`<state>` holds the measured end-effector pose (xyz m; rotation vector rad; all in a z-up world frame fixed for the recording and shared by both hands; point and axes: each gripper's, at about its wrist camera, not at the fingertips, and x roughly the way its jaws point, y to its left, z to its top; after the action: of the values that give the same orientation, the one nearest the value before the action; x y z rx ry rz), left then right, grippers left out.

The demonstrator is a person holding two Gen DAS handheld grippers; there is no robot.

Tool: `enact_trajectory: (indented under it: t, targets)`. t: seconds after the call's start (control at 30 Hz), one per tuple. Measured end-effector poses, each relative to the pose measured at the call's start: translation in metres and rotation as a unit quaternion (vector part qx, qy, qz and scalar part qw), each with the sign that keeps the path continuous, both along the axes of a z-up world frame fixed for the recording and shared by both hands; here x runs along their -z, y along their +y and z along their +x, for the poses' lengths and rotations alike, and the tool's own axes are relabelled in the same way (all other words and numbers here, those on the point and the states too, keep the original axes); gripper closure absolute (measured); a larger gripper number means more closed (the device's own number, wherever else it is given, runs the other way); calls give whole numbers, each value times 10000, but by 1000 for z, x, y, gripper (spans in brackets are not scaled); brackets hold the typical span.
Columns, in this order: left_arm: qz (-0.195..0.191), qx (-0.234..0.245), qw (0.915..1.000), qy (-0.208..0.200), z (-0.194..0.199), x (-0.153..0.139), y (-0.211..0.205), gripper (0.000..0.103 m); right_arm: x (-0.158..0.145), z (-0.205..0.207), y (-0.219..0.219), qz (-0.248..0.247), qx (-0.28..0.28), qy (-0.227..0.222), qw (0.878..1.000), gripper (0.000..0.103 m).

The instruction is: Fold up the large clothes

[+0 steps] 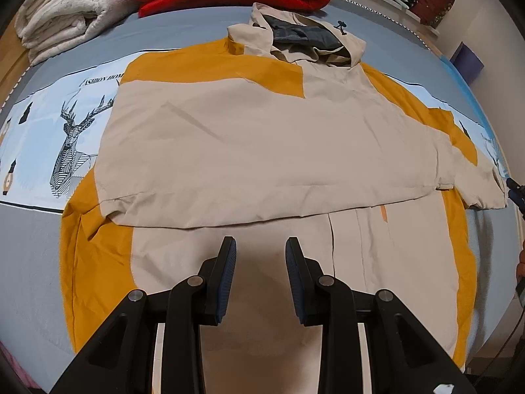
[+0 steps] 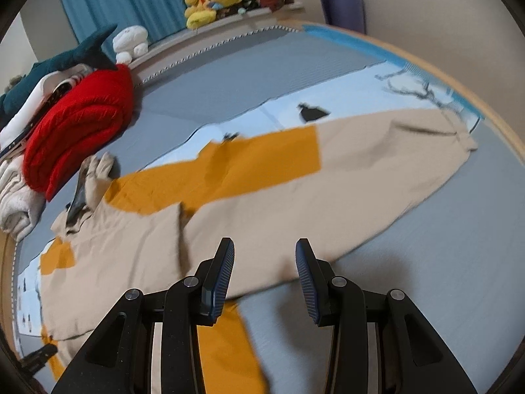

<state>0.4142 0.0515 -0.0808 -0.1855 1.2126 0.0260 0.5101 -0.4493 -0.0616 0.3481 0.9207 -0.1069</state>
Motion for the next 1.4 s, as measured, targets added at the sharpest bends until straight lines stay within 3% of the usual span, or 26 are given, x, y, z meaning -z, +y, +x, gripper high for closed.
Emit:
enact_trajectory:
  t: [0.17,0.37,0.6,0.9,1.17,1.2,1.3,1.4]
  targets:
    - [9,52,10000,16,5,3,-2,75,1,8,-48,-178,234,-202,9994,62]
    - [-13,88,9999,81,13,9,-1,75,19,12,-102,-458,788,-106,9958,62]
    - [-75,83,9999,116,23,12,2,75,61,16,-167,149,1464,232,9888,62]
    - [-160,50,9997,200,31,18,12,75,111,25,-212,1029,2091,482,9713,62]
    - [-241,52,9994,251,40,25,11,75,121,30,-227,1395,2429,190,9598,63]
    - [-243,52,9994,254,40,25,12,75,121,31,-228,1396,2494,175,9581,67]
    - [-242,19,9994,263,40,26,16,75,120,36,-228,1286,2613,192,9565,91]
    - [-257,-58,9993,262,40,24,21,75,113,37,-224,1113,2767,56,9545,98]
